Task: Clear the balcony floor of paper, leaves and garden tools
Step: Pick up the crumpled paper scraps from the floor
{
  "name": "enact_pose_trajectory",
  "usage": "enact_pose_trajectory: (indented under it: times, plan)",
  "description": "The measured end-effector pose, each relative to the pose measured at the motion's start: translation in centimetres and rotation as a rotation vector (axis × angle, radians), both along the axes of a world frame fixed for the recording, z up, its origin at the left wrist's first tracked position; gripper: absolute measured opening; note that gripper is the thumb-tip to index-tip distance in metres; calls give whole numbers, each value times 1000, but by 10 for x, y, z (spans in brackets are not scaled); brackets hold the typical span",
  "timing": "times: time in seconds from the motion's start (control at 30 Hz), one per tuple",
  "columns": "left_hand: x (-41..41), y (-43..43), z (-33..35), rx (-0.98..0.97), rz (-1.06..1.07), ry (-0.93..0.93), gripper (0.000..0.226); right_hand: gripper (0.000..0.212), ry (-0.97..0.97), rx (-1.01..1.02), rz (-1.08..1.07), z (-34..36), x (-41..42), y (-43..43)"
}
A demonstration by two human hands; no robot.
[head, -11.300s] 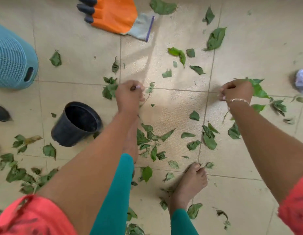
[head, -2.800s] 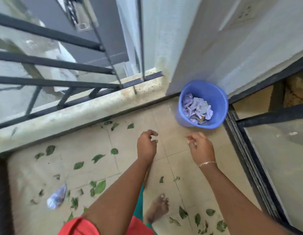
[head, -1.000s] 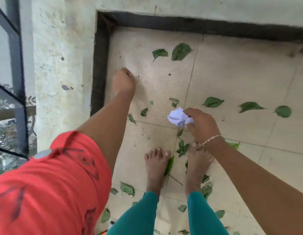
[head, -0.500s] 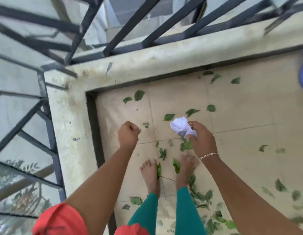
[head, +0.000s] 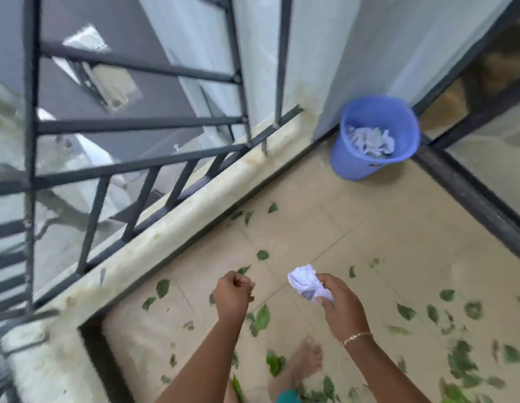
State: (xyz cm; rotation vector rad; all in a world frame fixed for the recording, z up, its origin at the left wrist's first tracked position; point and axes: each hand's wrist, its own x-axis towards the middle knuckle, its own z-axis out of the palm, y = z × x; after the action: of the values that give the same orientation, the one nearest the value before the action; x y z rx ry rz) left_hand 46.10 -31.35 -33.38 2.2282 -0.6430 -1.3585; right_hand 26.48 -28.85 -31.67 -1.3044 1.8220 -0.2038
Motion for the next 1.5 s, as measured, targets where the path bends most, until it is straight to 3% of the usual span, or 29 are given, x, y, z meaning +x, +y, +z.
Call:
enact_pose_trajectory:
  times: [0.43, 0.67, 0.83, 0.93, 1.1, 1.23, 1.5]
  plan:
    - [-179, -214, -12, -125, -195, 146, 24, 41, -1, -175, -442, 10, -157, -163]
    - [-239, -333, -35, -158, -280, 129, 19, 38, -52, -208, -529, -18, -197, -309]
    - [-276, -388, -43, -142, -414, 225, 19, 48, -59, -89, -498, -52, -221, -373]
    - [-274, -381, -46, -83, -527, 194, 22, 53, -17, -67, -519, -61, -234, -355]
    - [-248, -338, -65, 28, -629, 39, 23, 45, 112, -77, -529, -70, -236, -248]
    - [-227, -295, -69, 136, -717, -43, 24, 41, 138, 70, -591, -69, -223, -152]
    - [-176, -203, -39, 100, -730, -40, 28, 35, 93, 150, -519, -56, -175, -47]
